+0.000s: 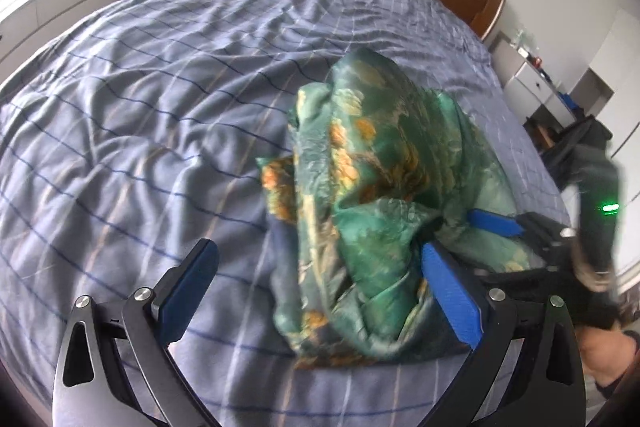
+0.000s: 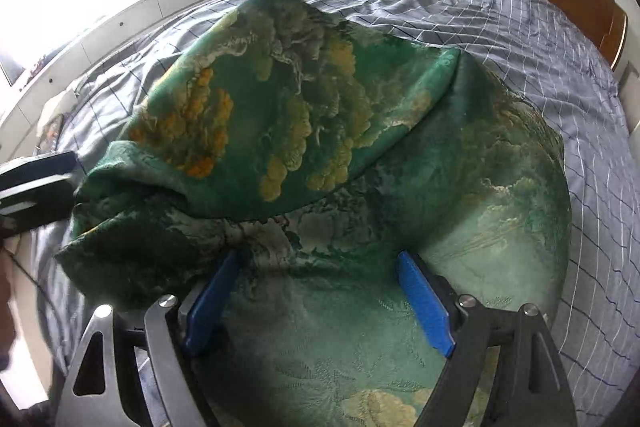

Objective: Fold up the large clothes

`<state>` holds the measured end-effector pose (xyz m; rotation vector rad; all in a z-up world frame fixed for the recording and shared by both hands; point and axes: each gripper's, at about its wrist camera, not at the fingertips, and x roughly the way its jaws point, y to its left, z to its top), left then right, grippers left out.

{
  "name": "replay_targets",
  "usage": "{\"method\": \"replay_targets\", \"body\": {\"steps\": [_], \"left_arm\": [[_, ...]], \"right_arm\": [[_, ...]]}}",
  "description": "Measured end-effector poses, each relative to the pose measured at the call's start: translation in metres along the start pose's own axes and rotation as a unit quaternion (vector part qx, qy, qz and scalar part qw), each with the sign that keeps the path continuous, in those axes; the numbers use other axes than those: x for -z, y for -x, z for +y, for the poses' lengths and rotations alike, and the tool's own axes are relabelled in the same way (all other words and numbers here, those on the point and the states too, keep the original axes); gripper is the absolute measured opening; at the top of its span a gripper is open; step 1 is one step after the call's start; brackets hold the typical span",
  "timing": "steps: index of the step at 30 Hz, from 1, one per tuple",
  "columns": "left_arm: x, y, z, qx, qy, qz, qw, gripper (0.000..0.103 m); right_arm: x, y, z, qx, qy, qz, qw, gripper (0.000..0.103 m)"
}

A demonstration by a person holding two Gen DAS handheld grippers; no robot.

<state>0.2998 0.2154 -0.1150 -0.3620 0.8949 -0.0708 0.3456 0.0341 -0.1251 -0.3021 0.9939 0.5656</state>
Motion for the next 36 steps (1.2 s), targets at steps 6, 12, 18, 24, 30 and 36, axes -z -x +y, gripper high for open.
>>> {"method": "replay_targets", "body": {"steps": [6,12,18,24,30,36], "left_arm": [[-0.003,-0.014,0.01,0.0,0.022,0.011,0.9997,0.102],[0.003,-0.022,0.015,0.0,0.023,0.028,0.9993,0.102],[0.004,-0.025,0.009,-0.016,0.01,0.028,0.9994,0.102],[0.006,-0.022,0.011,-0.013,0.001,0.027,0.9995,0.102],[0.007,-0.018,0.004,-0.027,-0.013,0.011,0.9995,0.102],[0.008,0.008,0.002,-0.024,-0.027,-0.008,0.9993,0.101]], "right_arm": [[-0.027,0.052,-0.045,-0.025,-0.041,-0.049,0.998,0.084],[-0.079,0.019,-0.106,-0.009,-0.14,-0.037,0.989,0.084],[-0.079,-0.062,-0.118,-0.006,-0.176,0.077,0.981,0.085],[-0.07,-0.005,-0.106,-0.016,-0.155,0.025,0.987,0.085],[0.013,0.082,-0.082,-0.025,-0.119,-0.04,0.992,0.085],[0.081,0.069,-0.056,-0.009,-0.117,-0.011,0.993,0.085]]}}
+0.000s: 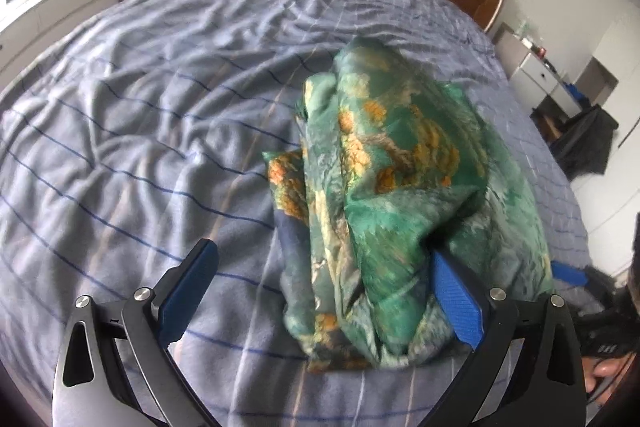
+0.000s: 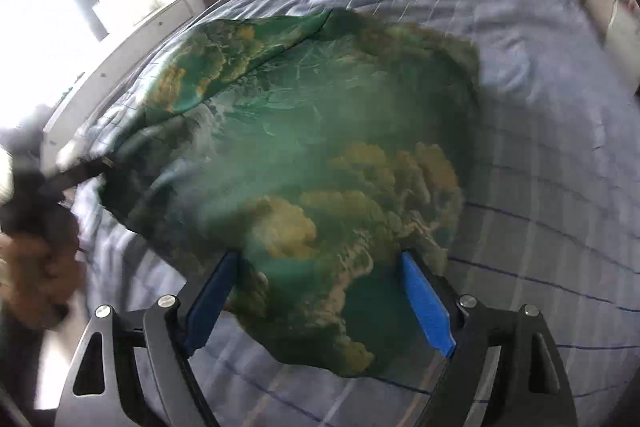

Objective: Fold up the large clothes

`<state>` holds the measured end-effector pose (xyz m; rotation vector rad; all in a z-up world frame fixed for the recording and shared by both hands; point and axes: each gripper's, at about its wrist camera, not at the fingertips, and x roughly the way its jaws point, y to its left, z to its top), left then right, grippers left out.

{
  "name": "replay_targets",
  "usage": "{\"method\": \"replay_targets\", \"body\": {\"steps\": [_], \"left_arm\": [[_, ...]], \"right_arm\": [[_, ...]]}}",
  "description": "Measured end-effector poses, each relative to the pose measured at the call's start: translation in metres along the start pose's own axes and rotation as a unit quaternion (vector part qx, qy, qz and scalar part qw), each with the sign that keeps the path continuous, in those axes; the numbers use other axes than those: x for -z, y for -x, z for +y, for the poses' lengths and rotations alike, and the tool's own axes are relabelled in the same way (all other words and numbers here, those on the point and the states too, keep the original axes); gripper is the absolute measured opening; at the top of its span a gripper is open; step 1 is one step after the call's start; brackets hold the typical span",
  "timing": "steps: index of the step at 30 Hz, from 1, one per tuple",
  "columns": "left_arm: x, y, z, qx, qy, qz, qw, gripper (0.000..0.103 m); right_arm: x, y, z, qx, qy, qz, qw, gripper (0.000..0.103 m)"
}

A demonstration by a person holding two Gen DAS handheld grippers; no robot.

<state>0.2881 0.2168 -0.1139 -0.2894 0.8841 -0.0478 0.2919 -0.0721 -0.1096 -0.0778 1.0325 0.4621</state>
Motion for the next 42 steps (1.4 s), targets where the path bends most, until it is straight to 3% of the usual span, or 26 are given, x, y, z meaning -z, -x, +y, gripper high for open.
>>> {"method": "replay_targets", "body": {"steps": [5,8,12,16,22,23,26,30,34,35,38,42], "left_arm": [[0.004,0.026,0.006,-0.054,-0.047,0.001,0.9974,0.102],[0.012,0.03,0.017,-0.04,-0.058,0.022,0.9973,0.102],[0.026,0.035,0.038,-0.005,-0.004,0.011,0.9999,0.101],[0.031,0.033,0.061,0.026,0.069,0.029,0.9968,0.101],[0.018,0.03,0.061,-0.016,0.051,0.065,0.9965,0.102],[0.015,0.031,0.06,-0.008,0.052,0.064,0.9966,0.102],[0.002,0.033,0.063,0.073,0.084,0.062,0.9919,0.101],[-0.038,0.034,0.067,0.158,0.127,0.043,0.9782,0.101],[-0.075,0.008,0.05,0.222,0.127,0.084,0.9631,0.101],[-0.081,-0.004,0.039,0.224,0.111,0.098,0.9632,0.101],[-0.081,-0.041,0.021,0.176,0.075,0.138,0.9718,0.1],[-0.062,-0.086,0.028,0.144,0.082,0.18,0.9696,0.097]], "right_arm": [[0.008,0.067,0.011,0.028,0.044,-0.126,0.991,0.085],[0.015,0.1,0.009,0.047,0.091,-0.188,0.977,0.085],[0.032,0.109,-0.011,0.042,0.087,-0.174,0.98,0.085],[0.055,0.109,-0.017,0.039,0.081,-0.166,0.982,0.085],[0.069,0.103,-0.024,0.033,0.066,-0.138,0.988,0.085],[0.069,0.105,-0.025,0.029,0.062,-0.139,0.988,0.085],[0.067,0.108,-0.028,0.016,0.045,-0.136,0.99,0.085],[0.063,0.109,-0.03,-0.009,0.022,-0.137,0.99,0.085],[0.064,0.108,-0.027,-0.015,0.017,-0.135,0.991,0.085],[0.064,0.107,-0.027,-0.019,0.015,-0.132,0.991,0.085],[0.064,0.102,-0.028,-0.033,0.005,-0.123,0.992,0.085],[0.059,0.099,-0.028,-0.039,0.001,-0.118,0.992,0.085]]}}
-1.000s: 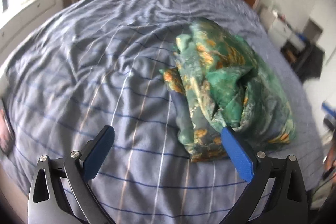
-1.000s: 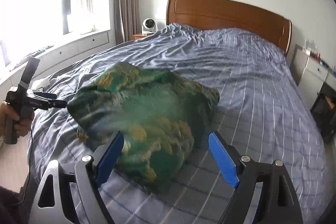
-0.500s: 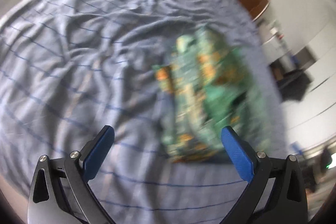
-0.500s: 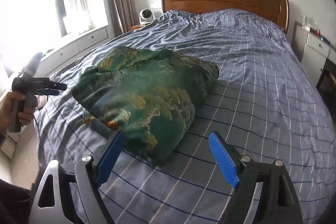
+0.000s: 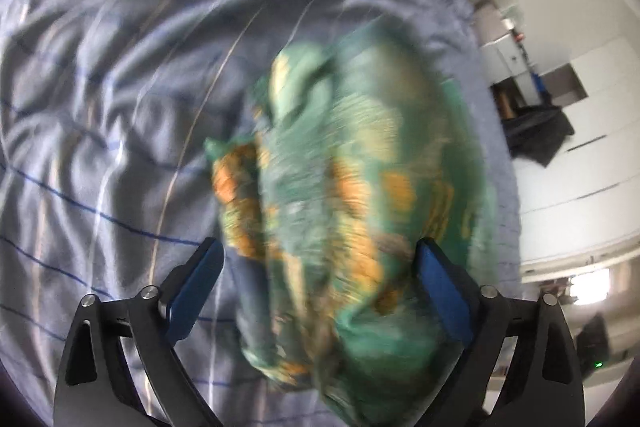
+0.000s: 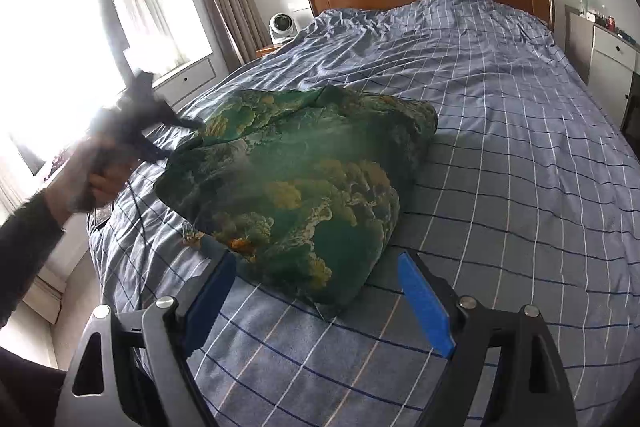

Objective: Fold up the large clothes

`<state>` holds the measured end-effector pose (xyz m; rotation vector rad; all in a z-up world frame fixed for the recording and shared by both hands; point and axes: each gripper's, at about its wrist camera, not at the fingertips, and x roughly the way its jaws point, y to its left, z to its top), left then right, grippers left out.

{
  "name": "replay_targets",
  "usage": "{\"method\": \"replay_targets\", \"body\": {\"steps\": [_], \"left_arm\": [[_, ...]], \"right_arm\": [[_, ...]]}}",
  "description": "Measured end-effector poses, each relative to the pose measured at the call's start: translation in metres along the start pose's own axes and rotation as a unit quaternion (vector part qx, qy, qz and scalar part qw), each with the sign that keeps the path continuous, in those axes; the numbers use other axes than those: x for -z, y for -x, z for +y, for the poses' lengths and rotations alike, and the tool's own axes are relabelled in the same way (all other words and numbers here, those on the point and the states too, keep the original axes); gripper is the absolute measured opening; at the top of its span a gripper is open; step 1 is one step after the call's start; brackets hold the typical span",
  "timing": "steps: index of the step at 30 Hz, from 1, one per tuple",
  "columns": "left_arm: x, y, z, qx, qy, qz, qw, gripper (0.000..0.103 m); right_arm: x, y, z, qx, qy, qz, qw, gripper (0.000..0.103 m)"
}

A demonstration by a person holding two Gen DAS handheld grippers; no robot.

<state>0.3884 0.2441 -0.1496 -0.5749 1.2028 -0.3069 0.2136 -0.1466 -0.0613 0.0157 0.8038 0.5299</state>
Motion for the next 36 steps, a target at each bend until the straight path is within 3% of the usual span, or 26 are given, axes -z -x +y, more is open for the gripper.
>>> {"method": "replay_targets", "body": {"steps": [5,8,10,16,20,21,31,32,33,36], "left_arm": [[0.003,-0.023,0.026,0.049,0.032,0.007,0.9982,0.099],[0.008,-0.034,0.035,0.074,0.045,0.016,0.9961,0.1],[0.01,-0.038,0.041,0.09,0.055,0.018,0.9942,0.1],[0.003,-0.046,0.041,0.089,0.047,0.025,0.9946,0.1],[-0.005,-0.056,0.039,0.091,0.044,0.03,0.9944,0.101],[-0.009,-0.061,0.039,0.091,0.046,0.031,0.9944,0.102],[-0.028,-0.087,0.026,0.091,0.053,0.023,0.9942,0.103],[-0.027,-0.087,0.023,0.088,0.05,0.021,0.9946,0.099],[-0.026,-0.085,0.018,0.096,0.046,0.017,0.9942,0.079],[-0.022,-0.073,0.005,0.095,0.034,-0.004,0.9949,0.06]], "right_arm": [[-0.015,-0.011,-0.019,-0.005,-0.022,0.0,1.0,0.085],[-0.027,-0.038,-0.05,-0.012,-0.066,0.016,0.998,0.085],[-0.03,-0.059,-0.07,-0.051,-0.105,0.029,0.993,0.085],[-0.012,-0.139,-0.126,-0.138,-0.215,0.09,0.963,0.085],[-0.006,-0.167,-0.14,-0.259,-0.275,0.095,0.921,0.085],[-0.008,-0.171,-0.14,-0.267,-0.274,0.098,0.919,0.087],[-0.041,-0.215,-0.122,-0.213,-0.257,0.126,0.934,0.093],[-0.046,-0.214,-0.115,-0.196,-0.24,0.124,0.943,0.091],[-0.049,-0.207,-0.106,-0.179,-0.214,0.121,0.953,0.089],[-0.061,-0.188,-0.076,-0.138,-0.133,0.1,0.976,0.082]]}}
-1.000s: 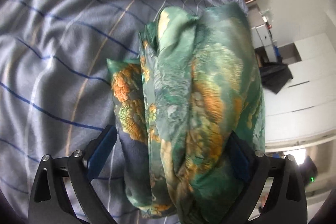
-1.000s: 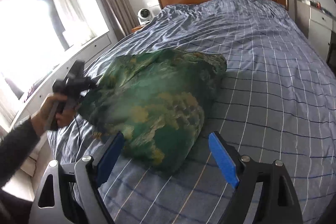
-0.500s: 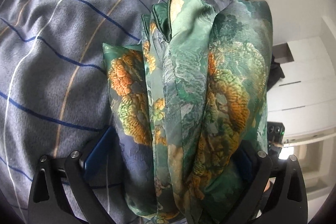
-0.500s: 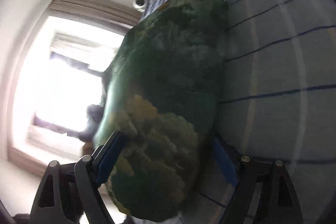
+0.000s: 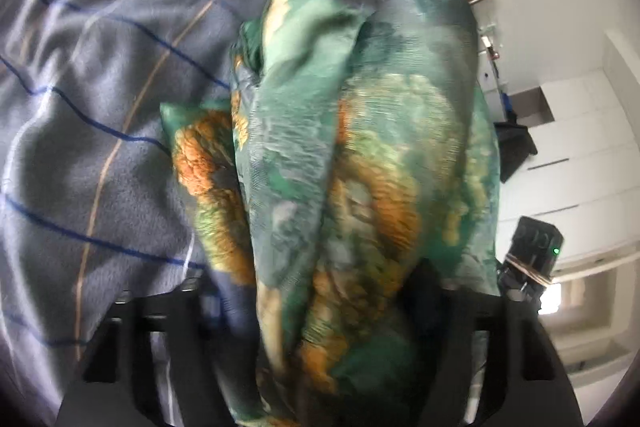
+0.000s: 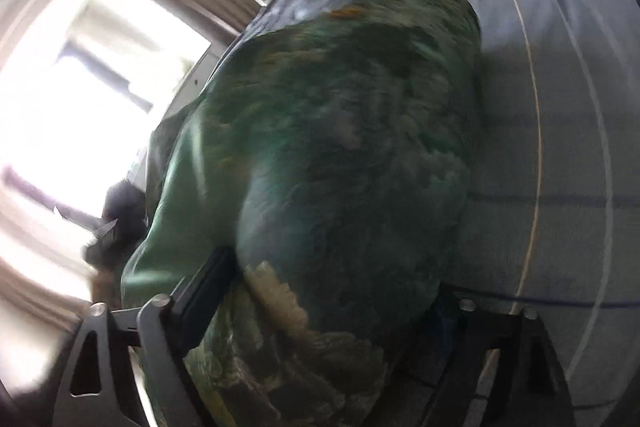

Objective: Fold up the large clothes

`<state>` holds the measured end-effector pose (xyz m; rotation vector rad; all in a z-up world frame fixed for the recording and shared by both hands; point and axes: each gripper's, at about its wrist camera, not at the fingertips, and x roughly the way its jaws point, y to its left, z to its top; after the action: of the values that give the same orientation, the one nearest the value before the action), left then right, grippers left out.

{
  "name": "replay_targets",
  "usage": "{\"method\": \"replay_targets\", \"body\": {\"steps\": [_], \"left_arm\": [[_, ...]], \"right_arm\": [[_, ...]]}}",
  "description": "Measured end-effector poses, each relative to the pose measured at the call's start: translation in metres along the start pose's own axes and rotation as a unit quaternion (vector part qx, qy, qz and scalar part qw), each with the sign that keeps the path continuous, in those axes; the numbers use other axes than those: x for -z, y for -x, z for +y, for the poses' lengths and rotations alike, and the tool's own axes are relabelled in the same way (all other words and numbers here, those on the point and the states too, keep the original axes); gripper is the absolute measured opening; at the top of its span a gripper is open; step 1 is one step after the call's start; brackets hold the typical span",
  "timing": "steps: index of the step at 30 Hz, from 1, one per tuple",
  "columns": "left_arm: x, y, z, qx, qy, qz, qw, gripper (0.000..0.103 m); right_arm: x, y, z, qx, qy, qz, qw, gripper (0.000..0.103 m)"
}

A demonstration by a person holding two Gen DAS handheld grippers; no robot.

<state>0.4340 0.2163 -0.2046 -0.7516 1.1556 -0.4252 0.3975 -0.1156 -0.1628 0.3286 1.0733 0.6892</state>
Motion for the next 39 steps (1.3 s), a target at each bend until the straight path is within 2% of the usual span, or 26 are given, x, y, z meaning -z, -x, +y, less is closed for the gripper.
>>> {"method": "replay_targets", "body": {"steps": [3,9,14,18,22,25,26,27,28,29,30,33,35,36,37,39], "left_arm": [[0.007,0.01,-0.012,0.004,-0.013,-0.019,0.9997,0.055],[0.005,0.023,-0.045,0.027,-0.045,-0.054,0.9972,0.054],[-0.016,0.016,-0.073,0.03,-0.08,-0.074,0.9936,0.054],[-0.035,-0.01,-0.073,0.027,-0.092,-0.074,0.9926,0.055],[-0.053,-0.052,-0.069,0.003,-0.098,-0.055,0.9937,0.058],[-0.059,-0.09,-0.047,-0.03,-0.073,-0.028,0.9965,0.073],[-0.06,-0.097,-0.038,-0.031,-0.061,-0.036,0.997,0.084],[-0.06,-0.096,-0.035,-0.024,-0.054,-0.046,0.9972,0.09],[-0.059,-0.092,-0.037,-0.022,-0.056,-0.053,0.9968,0.091],[-0.059,-0.089,-0.041,-0.025,-0.064,-0.055,0.9961,0.091],[-0.059,-0.084,-0.046,-0.031,-0.076,-0.056,0.995,0.09],[-0.036,-0.05,-0.075,-0.079,-0.141,-0.092,0.9825,0.089],[-0.015,-0.023,-0.104,-0.126,-0.198,-0.141,0.9617,0.094],[-0.002,-0.012,-0.116,-0.151,-0.216,-0.16,0.9513,0.1],[0.017,0.004,-0.132,-0.184,-0.235,-0.191,0.9352,0.101],[0.047,0.023,-0.154,-0.229,-0.249,-0.24,0.9097,0.103]], "right_arm": [[0.002,0.013,0.025,0.018,0.052,-0.021,0.998,0.079],[0.002,0.048,0.061,0.016,0.113,-0.073,0.991,0.078],[-0.036,0.077,0.057,0.01,0.127,-0.11,0.986,0.078],[-0.068,0.084,0.032,0.009,0.119,-0.12,0.986,0.078],[-0.089,0.077,-0.01,0.017,0.09,-0.11,0.99,0.078],[-0.098,0.055,-0.049,0.021,0.048,-0.08,0.995,0.079],[-0.099,0.043,-0.066,0.022,0.024,-0.058,0.998,0.08],[-0.098,0.028,-0.087,0.024,-0.011,-0.028,0.999,0.081],[-0.095,0.023,-0.102,0.018,-0.041,-0.024,0.999,0.088],[-0.09,0.024,-0.116,-0.001,-0.072,-0.038,0.997,0.097],[-0.088,0.029,-0.119,-0.006,-0.081,-0.052,0.995,0.101],[-0.08,0.053,-0.114,-0.002,-0.083,-0.082,0.993,0.102],[-0.07,0.079,-0.098,0.041,-0.043,-0.099,0.993,0.102],[-0.066,0.091,-0.088,0.063,-0.016,-0.111,0.992,0.102],[-0.056,0.109,-0.069,0.097,0.027,-0.131,0.986,0.102],[-0.042,0.134,-0.041,0.155,0.092,-0.166,0.969,0.102]]}}
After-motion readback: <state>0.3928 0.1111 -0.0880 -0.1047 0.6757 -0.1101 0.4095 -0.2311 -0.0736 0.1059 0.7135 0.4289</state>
